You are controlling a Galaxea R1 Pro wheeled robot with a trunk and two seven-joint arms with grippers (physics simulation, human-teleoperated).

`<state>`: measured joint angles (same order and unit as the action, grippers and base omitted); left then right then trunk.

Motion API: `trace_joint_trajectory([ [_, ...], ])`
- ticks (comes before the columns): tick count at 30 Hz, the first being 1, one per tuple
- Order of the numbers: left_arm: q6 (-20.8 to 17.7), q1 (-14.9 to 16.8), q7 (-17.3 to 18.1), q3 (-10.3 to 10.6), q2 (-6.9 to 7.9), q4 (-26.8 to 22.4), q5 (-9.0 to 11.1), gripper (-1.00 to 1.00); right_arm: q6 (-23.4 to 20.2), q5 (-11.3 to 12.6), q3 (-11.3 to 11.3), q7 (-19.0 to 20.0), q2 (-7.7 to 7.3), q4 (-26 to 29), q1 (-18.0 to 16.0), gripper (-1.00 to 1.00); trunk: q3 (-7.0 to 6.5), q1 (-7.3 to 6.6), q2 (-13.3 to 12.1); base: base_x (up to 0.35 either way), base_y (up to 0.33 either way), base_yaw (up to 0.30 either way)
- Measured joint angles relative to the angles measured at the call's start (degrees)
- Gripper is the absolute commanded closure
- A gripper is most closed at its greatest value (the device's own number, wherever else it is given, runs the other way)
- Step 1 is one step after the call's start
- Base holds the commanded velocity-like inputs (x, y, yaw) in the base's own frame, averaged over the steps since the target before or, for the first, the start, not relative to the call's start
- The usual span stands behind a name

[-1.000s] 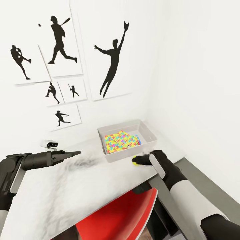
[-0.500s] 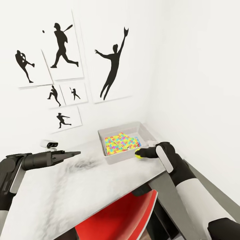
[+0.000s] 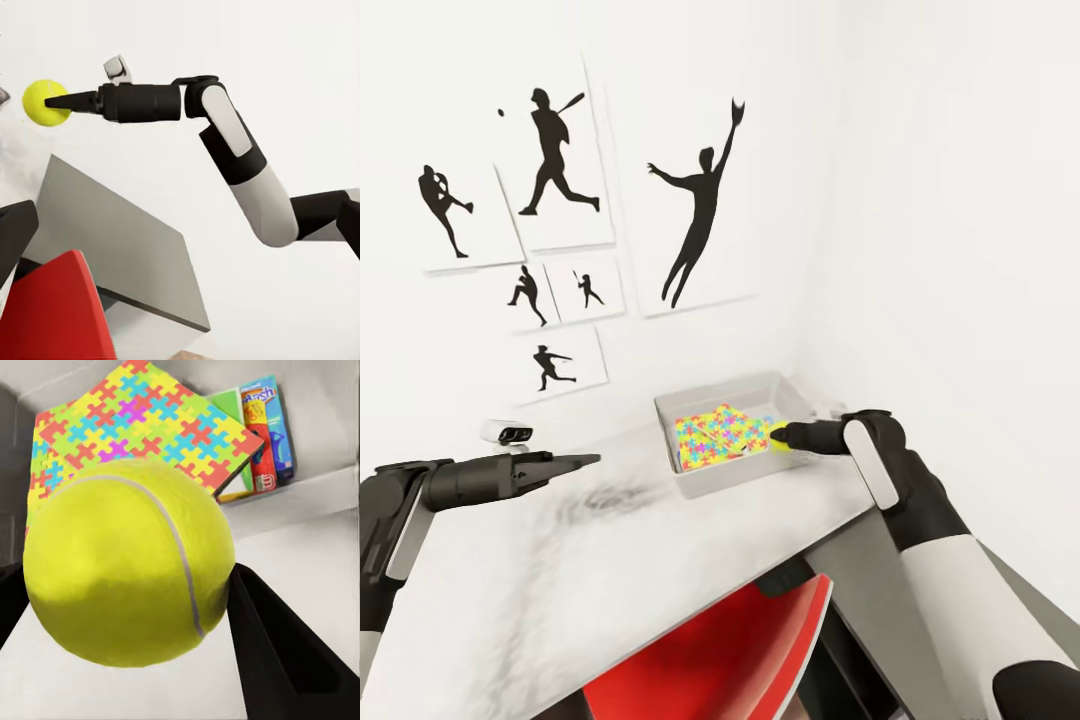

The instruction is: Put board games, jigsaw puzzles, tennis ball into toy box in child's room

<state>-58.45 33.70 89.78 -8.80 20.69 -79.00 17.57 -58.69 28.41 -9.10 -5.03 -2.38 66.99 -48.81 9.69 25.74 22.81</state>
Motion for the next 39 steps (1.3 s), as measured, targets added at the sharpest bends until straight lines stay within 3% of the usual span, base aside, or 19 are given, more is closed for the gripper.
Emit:
trace_joint_trajectory([
  [5,0.0,-0.1,0.0,0.0,0.32,0.0,0.1,-1.0,-0.1,0.0,2.9,0.1,0.06,1.2,0.0,1.0,-0.47,0.0,0.0,0.0,0.0,0.0],
  [9,0.0,-0.1,0.0,0.0,0.37,0.0,0.1,-1.0,0.0,0.0,3.8,0.1,0.26,1.4,0.0,1.0,-0.85,0.0,0.0,0.0,0.0,0.0],
  [23,0.0,-0.1,0.0,0.0,0.39,0.0,0.1,-1.0,0.2,0.0,4.0,0.1,0.16,3.0,0.0,1.0,-2.09,0.0,0.0,0.0,0.0,0.0],
  [39,0.0,-0.1,0.0,-0.1,0.39,0.0,0.1,-1.0,0.2,0.0,4.0,0.0,0.09,4.1,0.0,1.0,-2.17,-0.01,0.0,0.03,0.011,0.0],
])
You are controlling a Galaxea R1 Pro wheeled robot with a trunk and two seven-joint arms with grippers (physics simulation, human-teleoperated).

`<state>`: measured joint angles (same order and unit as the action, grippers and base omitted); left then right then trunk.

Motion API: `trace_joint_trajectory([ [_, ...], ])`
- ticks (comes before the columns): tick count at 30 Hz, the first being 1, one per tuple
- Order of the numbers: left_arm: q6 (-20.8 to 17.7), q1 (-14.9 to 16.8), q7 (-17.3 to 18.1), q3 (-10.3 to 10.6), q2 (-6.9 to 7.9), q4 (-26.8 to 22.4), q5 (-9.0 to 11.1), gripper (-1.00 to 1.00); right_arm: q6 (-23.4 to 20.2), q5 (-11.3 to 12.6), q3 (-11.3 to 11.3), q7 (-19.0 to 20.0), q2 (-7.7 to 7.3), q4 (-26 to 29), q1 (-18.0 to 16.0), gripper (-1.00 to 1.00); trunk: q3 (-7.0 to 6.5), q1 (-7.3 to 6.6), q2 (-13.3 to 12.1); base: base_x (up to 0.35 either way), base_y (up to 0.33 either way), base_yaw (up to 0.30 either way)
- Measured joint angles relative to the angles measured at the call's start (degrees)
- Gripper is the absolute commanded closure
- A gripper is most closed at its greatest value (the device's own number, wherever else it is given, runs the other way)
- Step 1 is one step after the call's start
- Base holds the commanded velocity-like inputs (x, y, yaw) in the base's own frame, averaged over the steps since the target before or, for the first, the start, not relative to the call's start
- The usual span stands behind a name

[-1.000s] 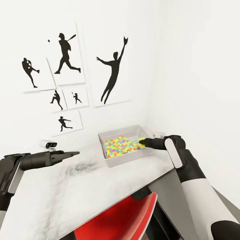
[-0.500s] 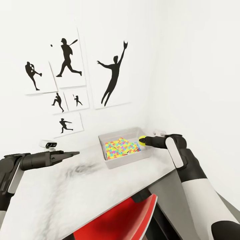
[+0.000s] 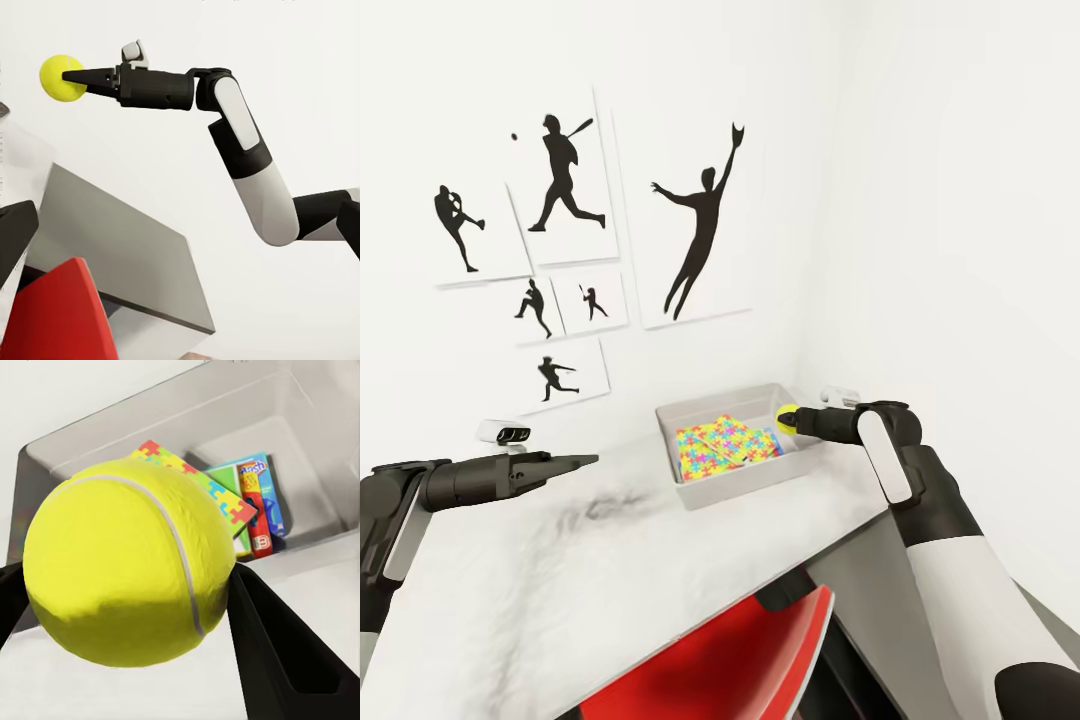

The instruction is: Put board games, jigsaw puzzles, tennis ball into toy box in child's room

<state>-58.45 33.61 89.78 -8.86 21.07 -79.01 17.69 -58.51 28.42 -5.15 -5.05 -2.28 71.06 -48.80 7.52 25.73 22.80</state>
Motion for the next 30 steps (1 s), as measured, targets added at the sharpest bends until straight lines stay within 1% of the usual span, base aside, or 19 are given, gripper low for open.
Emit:
trace_joint_trajectory([
  [11,0.0,0.0,0.0,0.0,0.0,0.0,0.0,-1.0,0.1,0.0,0.0,0.0,0.12,0.0,0.0,1.0,0.0,0.02,0.0,0.042,0.011,0.0],
  [19,0.0,0.0,0.0,0.0,0.0,0.0,0.0,-1.0,0.2,0.0,0.0,0.0,0.08,0.0,0.0,1.0,0.0,0.01,0.0,0.104,0.005,0.0],
  [30,0.0,0.0,0.0,0.0,0.0,0.0,0.0,-1.0,-0.1,0.0,0.0,0.0,0.03,-0.3,0.0,1.0,0.0,0.02,0.0,0.007,0.001,0.0],
])
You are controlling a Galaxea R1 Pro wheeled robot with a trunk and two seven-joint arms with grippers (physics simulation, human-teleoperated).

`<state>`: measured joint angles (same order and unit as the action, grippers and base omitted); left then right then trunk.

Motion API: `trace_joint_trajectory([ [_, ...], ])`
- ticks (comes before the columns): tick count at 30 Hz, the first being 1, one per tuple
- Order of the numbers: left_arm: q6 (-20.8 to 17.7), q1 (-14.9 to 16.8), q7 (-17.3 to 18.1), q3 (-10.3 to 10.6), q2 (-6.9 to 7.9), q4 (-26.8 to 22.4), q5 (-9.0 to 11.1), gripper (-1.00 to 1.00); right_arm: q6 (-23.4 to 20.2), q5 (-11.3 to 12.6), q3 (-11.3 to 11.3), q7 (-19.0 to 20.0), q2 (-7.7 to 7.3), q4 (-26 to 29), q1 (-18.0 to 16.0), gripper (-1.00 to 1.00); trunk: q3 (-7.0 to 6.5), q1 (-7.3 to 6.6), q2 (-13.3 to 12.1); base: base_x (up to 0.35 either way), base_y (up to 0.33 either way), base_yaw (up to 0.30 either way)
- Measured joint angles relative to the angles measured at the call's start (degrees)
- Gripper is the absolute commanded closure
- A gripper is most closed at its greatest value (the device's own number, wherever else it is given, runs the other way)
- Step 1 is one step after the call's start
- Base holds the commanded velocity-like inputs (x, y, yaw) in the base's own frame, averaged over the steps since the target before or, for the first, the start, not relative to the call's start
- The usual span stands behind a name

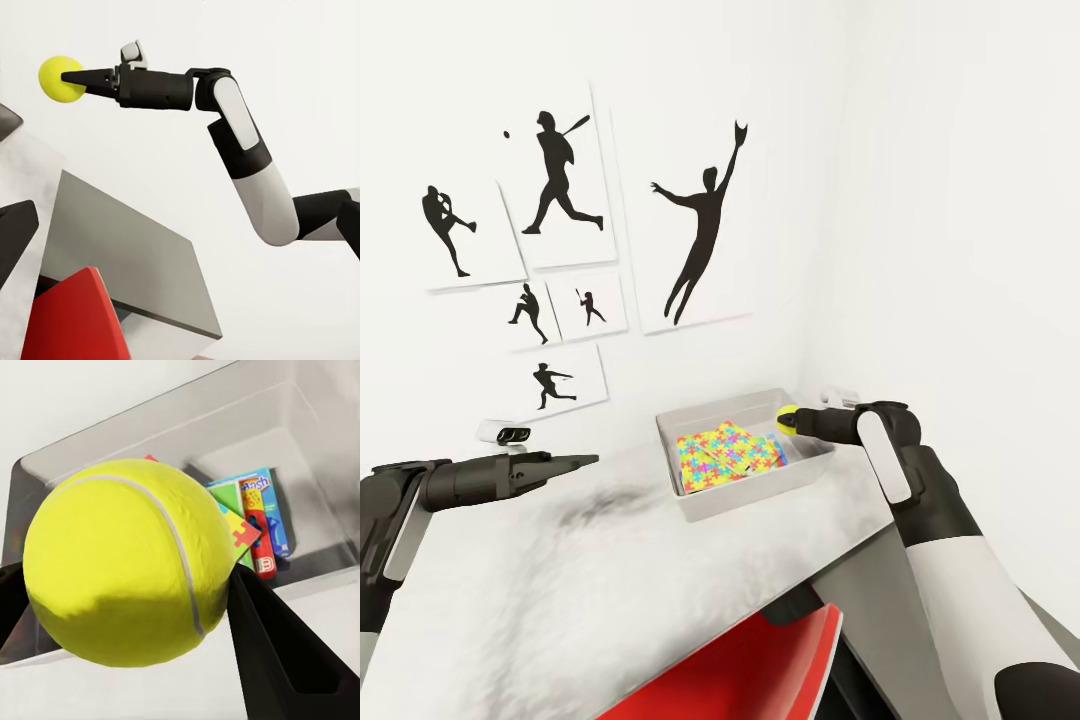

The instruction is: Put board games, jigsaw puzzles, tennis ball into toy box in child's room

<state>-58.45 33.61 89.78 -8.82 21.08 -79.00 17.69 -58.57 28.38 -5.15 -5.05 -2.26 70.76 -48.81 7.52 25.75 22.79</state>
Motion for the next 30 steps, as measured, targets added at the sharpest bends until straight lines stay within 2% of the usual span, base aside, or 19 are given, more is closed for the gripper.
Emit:
trace_joint_trajectory([
  [9,0.0,0.0,0.0,0.0,0.0,0.0,0.0,-1.0,0.5,-0.1,0.0,-0.1,-0.05,-0.1,0.0,1.0,0.0,0.0,0.0,0.0,0.0,0.0],
  [18,0.0,0.0,0.0,0.0,0.0,0.0,0.0,-1.0,0.8,-0.4,0.2,-0.4,0.51,-0.7,0.0,1.0,0.0,0.0,0.0,0.0,0.0,0.0],
  [22,0.0,0.0,0.0,0.0,0.0,0.0,0.0,-1.0,0.9,-0.7,0.1,-1.0,0.78,-3.1,0.0,1.0,0.0,0.0,0.0,0.0,0.0,0.0],
  [30,0.0,0.0,0.0,-0.1,0.0,0.0,0.0,-1.0,1.0,-0.8,0.1,-4.9,0.98,-9.1,-1.8,1.0,0.0,0.0,0.0,0.0,0.0,0.0],
])
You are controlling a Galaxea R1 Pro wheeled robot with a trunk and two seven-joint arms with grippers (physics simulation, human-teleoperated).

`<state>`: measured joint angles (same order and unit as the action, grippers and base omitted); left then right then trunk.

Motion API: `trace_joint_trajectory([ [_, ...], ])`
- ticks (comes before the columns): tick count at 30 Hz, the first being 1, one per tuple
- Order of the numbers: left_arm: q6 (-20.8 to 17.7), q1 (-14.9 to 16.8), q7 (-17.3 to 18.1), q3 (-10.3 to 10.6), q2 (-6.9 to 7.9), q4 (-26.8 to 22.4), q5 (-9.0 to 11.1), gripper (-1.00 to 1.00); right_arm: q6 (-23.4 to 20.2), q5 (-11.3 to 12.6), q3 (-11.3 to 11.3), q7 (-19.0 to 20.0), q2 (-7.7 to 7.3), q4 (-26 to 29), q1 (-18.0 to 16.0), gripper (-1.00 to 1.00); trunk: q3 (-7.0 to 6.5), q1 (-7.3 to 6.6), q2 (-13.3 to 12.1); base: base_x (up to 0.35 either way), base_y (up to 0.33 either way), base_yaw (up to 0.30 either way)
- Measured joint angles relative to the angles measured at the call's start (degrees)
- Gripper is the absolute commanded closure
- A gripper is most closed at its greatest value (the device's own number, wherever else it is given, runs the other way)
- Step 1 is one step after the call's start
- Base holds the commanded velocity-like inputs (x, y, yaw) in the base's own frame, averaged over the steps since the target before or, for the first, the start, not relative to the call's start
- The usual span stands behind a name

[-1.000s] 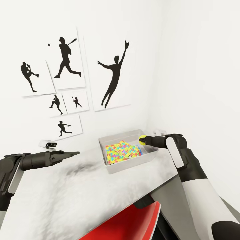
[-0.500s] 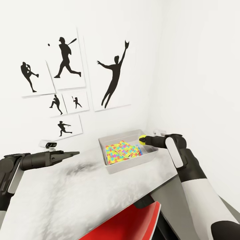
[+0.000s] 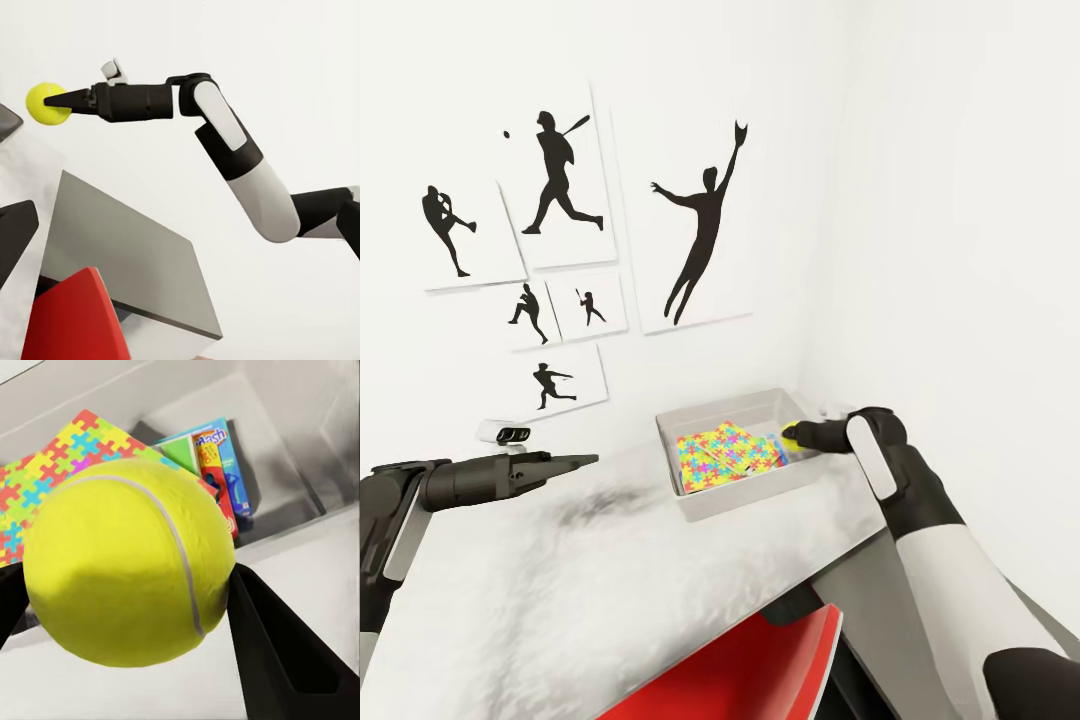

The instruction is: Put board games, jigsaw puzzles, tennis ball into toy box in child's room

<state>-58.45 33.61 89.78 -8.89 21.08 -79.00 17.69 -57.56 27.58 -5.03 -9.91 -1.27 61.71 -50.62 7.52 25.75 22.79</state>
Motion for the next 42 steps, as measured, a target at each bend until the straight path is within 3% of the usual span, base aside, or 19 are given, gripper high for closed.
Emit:
trace_joint_trajectory([
  [12,0.0,0.0,0.0,-0.1,0.0,0.0,0.0,-1.0,0.0,0.0,0.0,-1.5,0.1,-5.7,-5.1,1.0,0.0,0.0,0.0,0.0,0.0,0.0],
  [24,0.0,0.0,0.0,-0.1,0.0,0.0,0.0,-1.0,7.0,-0.1,-0.2,-4.5,1.34,-24.3,-15.5,1.0,0.0,0.0,0.0,0.0,0.0,0.0],
  [33,0.0,0.0,0.0,-0.2,0.01,0.0,0.1,-1.0,8.8,-0.2,-0.2,-7.0,1.78,-29.6,-17.7,1.0,0.0,0.0,0.0,0.0,0.0,0.0],
  [42,0.0,0.0,0.0,-0.3,0.03,0.0,0.0,-1.0,8.7,-0.3,-0.3,-7.8,1.81,-29.9,-18.2,1.0,0.0,0.0,0.0,0.0,0.0,0.0],
])
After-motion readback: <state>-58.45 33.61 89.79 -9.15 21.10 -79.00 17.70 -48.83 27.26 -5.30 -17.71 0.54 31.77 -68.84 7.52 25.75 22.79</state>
